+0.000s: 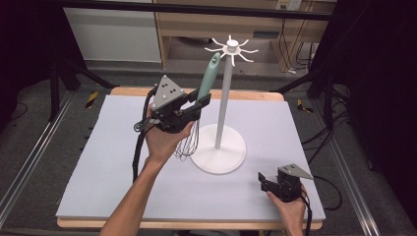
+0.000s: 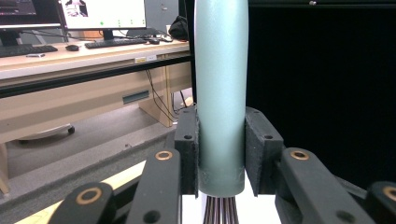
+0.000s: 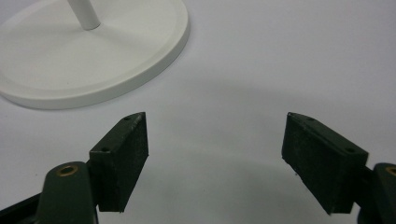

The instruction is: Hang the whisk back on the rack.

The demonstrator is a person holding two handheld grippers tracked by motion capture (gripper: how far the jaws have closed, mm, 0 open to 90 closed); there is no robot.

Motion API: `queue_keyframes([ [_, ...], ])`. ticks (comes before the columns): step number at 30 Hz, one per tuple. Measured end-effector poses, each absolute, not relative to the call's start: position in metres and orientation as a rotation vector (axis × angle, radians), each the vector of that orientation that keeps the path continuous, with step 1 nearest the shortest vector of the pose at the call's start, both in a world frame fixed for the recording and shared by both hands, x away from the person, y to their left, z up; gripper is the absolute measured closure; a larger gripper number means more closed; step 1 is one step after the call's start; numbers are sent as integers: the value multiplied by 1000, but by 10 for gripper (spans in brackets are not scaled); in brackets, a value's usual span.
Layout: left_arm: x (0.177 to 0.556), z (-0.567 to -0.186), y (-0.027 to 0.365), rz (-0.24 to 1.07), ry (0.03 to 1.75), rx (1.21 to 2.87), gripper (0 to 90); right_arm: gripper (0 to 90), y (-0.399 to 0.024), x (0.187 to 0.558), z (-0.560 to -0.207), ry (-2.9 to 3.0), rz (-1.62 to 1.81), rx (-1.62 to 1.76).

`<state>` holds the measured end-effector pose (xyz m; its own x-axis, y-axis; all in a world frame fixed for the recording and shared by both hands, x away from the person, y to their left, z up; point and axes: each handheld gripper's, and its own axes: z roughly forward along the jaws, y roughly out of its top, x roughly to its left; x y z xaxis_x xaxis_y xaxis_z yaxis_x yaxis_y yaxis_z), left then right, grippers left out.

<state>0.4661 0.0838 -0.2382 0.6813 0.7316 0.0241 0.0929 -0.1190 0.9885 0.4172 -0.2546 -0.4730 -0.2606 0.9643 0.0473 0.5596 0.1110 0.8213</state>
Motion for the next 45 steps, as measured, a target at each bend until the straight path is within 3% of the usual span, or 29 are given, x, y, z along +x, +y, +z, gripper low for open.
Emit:
queue_keyframes([
  [35, 478, -250, 70, 698, 664, 1609, 681, 230, -255, 417, -473, 1880, 1030, 1476],
  [45, 479, -254, 71, 698, 663, 1621, 621, 230, -255, 417, -472, 1877, 1034, 1486],
])
